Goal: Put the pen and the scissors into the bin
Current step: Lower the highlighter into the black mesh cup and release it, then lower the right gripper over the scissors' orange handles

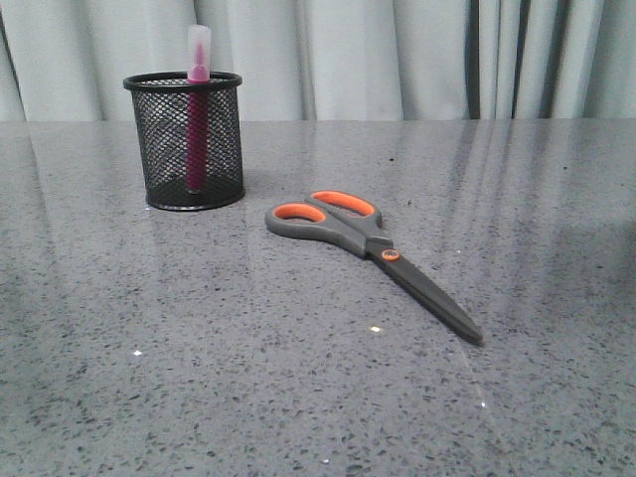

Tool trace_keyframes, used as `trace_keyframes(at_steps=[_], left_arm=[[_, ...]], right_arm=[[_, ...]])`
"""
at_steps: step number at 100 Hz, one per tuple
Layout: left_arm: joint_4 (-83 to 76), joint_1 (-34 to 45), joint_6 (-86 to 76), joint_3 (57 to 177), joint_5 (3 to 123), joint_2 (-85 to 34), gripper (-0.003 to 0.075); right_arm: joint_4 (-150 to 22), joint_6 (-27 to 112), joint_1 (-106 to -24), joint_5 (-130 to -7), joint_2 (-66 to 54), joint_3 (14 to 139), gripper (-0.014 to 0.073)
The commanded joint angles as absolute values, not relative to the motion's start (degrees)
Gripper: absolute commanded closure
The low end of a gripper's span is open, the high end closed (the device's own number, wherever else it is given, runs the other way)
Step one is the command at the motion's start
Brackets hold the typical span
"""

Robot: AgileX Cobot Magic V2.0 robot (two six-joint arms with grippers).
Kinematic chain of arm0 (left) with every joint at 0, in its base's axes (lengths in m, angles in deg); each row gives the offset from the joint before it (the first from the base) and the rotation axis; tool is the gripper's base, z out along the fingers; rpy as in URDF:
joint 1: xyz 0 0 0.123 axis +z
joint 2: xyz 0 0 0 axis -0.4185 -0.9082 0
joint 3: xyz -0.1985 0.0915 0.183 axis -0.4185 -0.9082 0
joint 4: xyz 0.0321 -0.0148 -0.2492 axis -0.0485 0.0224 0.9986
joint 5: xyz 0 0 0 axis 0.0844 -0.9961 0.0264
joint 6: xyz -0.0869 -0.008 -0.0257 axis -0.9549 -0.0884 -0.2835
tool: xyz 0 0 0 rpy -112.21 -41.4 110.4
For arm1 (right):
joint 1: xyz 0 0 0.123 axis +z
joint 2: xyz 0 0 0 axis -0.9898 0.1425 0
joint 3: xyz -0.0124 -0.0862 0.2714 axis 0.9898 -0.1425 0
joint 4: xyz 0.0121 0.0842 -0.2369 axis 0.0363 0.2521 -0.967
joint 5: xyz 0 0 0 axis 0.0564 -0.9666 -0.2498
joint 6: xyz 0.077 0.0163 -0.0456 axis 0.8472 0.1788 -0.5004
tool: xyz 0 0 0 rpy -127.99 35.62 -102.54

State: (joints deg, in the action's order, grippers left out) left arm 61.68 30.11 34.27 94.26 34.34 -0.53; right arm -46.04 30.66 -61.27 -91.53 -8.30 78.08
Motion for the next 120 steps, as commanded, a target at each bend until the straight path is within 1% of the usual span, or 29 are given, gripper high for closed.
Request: trace_keyframes(at_steps=[1, 9, 12, 18, 30, 37, 46, 56, 66, 72, 86, 103, 112, 120], left_arm=[[54.6, 28.9, 32.0, 95.6, 46.3, 4.4, 0.0742], [40.5, 28.8, 28.4, 95.6, 55.0, 7.6, 0.0742], [35.6, 28.8, 27.6, 95.6, 56.7, 8.5, 0.0742], [30.8, 28.1, 26.2, 95.6, 57.0, 9.3, 0.0742], [30.9, 23.7, 19.8, 95.6, 54.8, 9.5, 0.0742], [30.9, 20.1, 15.8, 95.6, 53.9, 9.5, 0.0742], [29.9, 14.7, 15.7, 95.6, 53.0, 9.5, 0.0742], [24.7, 9.2, 15.7, 95.6, 51.2, 9.5, 0.0742], [21.9, 5.3, 15.7, 95.5, 50.3, 9.5, 0.0742], [21.8, 4.3, 15.7, 95.4, 50.5, 9.5, 0.0742], [22.0, 3.7, 15.7, 95.4, 50.6, 9.0, 0.0742], [22.0, 3.8, 15.7, 94.3, 51.0, 9.1, 0.0742], [22.0, 3.8, 15.7, 93.5, 50.9, 9.1, 0.0742], [22.1, 3.8, 15.7, 93.1, 50.8, 9.2, 0.0742]], right_arm=[[-47.1, 31.0, -61.1, -89.6, -6.3, 81.8, 0.0315], [-49.3, 34.6, -61.1, -89.7, -3.7, 82.9, 0.0315], [-50.1, 35.2, -61.1, -89.9, -2.4, 83.4, 0.0315], [-50.2, 35.2, -61.1, -89.9, -0.4, 83.7, 0.0315], [-50.2, 35.8, -61.1, -90.1, 3.8, 83.7, 0.0315], [-52.8, 40.0, -61.1, -90.8, 6.2, 83.7, 0.0315], [-58.0, 45.4, -61.0, -93.5, 9.0, 83.7, 0.0315], [-61.0, 48.7, -61.0, -97.7, 11.3, 83.8, 0.0309], [-62.5, 50.7, -60.8, -102.7, 13.6, 85.9, 0.0224], [-63.6, 51.6, -60.0, -105.5, 15.0, 87.9, 0.0191], [-69.8, 55.1, -55.6, -112.0, 19.8, 95.3, 0.0191], [-85.7, 64.1, -48.3, -121.9, 28.3, 105.3, 0.0192], [-84.5, 67.9, -47.8, -124.1, 31.6, 108.2, 0.0192], [-81.9, 68.0, -47.9, -124.4, 33.1, 108.7, 0.0192]])
